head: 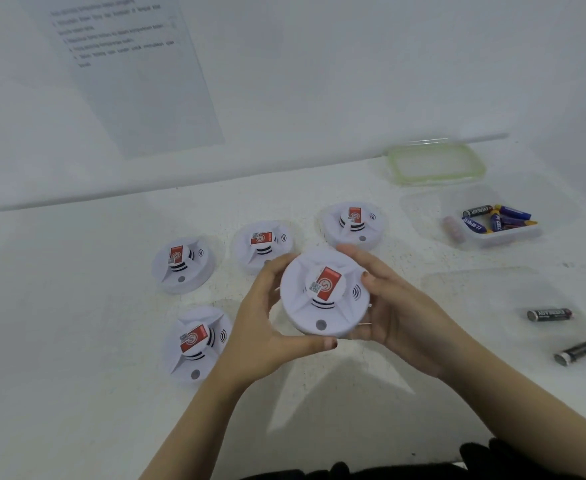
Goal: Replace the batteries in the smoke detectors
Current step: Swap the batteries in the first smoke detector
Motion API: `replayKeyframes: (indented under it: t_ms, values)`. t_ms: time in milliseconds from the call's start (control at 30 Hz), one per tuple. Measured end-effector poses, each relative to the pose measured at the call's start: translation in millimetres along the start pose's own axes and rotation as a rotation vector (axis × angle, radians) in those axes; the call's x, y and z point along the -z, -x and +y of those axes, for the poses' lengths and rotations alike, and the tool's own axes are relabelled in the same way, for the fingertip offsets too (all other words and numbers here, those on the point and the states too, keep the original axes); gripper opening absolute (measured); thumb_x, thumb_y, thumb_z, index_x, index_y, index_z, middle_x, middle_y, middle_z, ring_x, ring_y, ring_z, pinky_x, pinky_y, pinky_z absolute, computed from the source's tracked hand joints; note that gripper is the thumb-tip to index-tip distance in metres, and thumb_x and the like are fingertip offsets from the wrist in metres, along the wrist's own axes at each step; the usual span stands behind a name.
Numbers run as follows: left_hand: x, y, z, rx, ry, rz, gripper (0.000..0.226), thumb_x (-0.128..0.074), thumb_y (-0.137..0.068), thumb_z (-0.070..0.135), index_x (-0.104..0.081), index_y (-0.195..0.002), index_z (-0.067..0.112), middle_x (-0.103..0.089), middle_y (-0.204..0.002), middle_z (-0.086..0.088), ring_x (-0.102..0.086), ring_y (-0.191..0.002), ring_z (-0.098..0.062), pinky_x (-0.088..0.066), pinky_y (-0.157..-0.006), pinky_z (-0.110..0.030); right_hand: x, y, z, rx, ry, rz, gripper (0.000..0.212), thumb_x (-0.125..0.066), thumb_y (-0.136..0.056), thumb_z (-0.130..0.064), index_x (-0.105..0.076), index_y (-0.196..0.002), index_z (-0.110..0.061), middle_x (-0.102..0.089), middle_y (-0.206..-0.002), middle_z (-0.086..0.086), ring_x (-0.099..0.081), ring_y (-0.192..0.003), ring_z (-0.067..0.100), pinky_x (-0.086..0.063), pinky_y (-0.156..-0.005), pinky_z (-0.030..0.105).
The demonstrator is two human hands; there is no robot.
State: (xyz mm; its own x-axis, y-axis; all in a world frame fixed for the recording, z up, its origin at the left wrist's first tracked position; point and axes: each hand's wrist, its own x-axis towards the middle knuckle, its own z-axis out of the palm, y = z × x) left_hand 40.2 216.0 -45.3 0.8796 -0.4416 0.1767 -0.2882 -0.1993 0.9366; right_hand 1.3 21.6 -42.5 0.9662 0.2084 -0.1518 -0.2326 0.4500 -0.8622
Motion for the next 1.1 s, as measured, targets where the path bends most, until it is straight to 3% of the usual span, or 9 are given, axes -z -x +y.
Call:
replayKeyframes:
  t_ms: [100,200,300,400,700,900,1100]
  values:
    - [-6.0,2.9,-8.6,0.056,-0.026,0.015,0.094,-0.092,-0.050,0.026,-0.045,-0.131,0.025,-0.058,-0.126,0.018,-0.056,-0.120,-0.008,-0.048,-0.091,-0.018,0.8,-1.7,10.2,0.000,0.118,0.073,0.039,-0.051,-0.094,-0.026,-0.048,-0.133,-0.030,-0.063,-0.126,0.003,-0.064,-0.109,0.027,-0.056,-0.080,0.040]
    - [-15.2,6.4,-15.4,0.109,-0.038,0.037,0.095,-0.097,-0.047,0.015,-0.045,-0.126,0.024,-0.058,-0.120,0.022,-0.058,-0.114,-0.002,-0.049,-0.086,-0.016,5.3,-2.2,17.3,-0.013,0.222,0.055,0.058,-0.066,-0.079,-0.019,-0.046,-0.131,-0.035,-0.065,-0.120,0.001,-0.065,-0.106,0.022,-0.056,-0.078,0.036]
    - [-21.9,9.5,-21.8,0.161,-0.032,0.047,0.093,-0.096,-0.044,0.008,-0.046,-0.120,0.024,-0.060,-0.115,0.025,-0.060,-0.108,0.002,-0.051,-0.080,-0.013,12.6,-2.9,23.1,-0.015,0.333,0.005,0.079,-0.076,-0.069,-0.007,-0.041,-0.134,-0.036,-0.061,-0.125,0.000,-0.061,-0.112,0.019,-0.053,-0.088,0.035]
    - [-23.5,11.1,-24.2,0.196,-0.036,0.022,0.095,-0.096,-0.041,0.004,-0.046,-0.120,0.020,-0.063,-0.110,0.017,-0.060,-0.105,0.007,-0.049,-0.076,-0.010,15.6,-4.3,27.1,-0.004,0.460,0.007,0.090,-0.082,-0.061,-0.017,-0.037,-0.136,-0.039,-0.054,-0.132,-0.004,-0.056,-0.119,0.015,-0.049,-0.097,0.036]
    - [-25.3,12.8,-25.2,0.222,-0.040,0.022,0.094,-0.096,-0.041,0.003,-0.046,-0.118,0.022,-0.063,-0.108,0.019,-0.060,-0.102,0.010,-0.049,-0.073,-0.008,18.6,-6.6,29.6,0.058,0.519,-0.010,0.083,-0.078,-0.064,-0.005,-0.042,-0.135,-0.027,-0.056,-0.128,-0.001,-0.057,-0.116,0.015,-0.051,-0.094,0.036]
    - [-25.3,13.2,-27.7,0.227,-0.041,0.026,0.093,-0.096,-0.041,0.002,-0.046,-0.117,0.023,-0.063,-0.108,0.020,-0.059,-0.102,0.010,-0.051,-0.073,-0.011,20.0,-6.1,30.2,0.065,0.509,-0.010,0.081,-0.077,-0.064,-0.003,-0.043,-0.133,-0.026,-0.057,-0.125,-0.001,-0.058,-0.114,0.014,-0.052,-0.090,0.032]
    - [-24.1,13.3,-26.1,0.193,-0.057,0.007,0.091,-0.095,-0.043,0.001,-0.047,-0.118,0.020,-0.061,-0.109,0.020,-0.058,-0.102,0.013,-0.047,-0.073,-0.005,20.6,-6.0,28.3,0.061,0.508,-0.027,0.080,-0.076,-0.066,-0.002,-0.042,-0.134,-0.026,-0.057,-0.126,-0.001,-0.057,-0.114,0.013,-0.052,-0.090,0.030]
